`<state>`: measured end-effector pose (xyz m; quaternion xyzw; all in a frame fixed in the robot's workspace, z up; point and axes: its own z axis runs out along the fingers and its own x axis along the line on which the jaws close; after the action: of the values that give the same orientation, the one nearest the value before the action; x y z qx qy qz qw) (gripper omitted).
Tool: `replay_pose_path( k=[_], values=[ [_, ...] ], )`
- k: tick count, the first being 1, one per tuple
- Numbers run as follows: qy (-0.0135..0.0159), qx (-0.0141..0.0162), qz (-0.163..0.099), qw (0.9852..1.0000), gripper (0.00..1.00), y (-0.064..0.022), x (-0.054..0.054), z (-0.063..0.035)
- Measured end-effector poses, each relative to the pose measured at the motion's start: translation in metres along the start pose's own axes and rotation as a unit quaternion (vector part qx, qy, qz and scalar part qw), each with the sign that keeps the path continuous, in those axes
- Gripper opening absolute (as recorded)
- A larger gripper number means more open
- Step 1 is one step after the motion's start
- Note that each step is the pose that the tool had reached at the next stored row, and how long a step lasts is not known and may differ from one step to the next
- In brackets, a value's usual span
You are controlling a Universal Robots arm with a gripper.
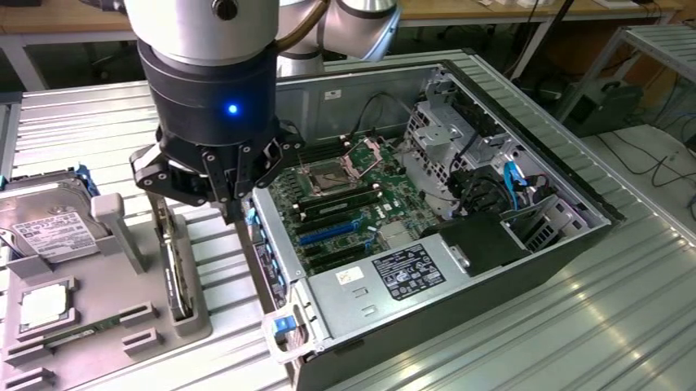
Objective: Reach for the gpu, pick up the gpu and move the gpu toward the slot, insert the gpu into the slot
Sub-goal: 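Reach for the gpu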
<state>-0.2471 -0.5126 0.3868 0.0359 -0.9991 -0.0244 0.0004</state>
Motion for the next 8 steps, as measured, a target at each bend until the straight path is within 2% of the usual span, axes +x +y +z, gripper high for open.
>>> replay_pose_path(
  k=[8],
  values=[
    [0.0001,0.0000,0.000,1.0000,0.10,-0.0085,0.012,0.0001]
  ],
)
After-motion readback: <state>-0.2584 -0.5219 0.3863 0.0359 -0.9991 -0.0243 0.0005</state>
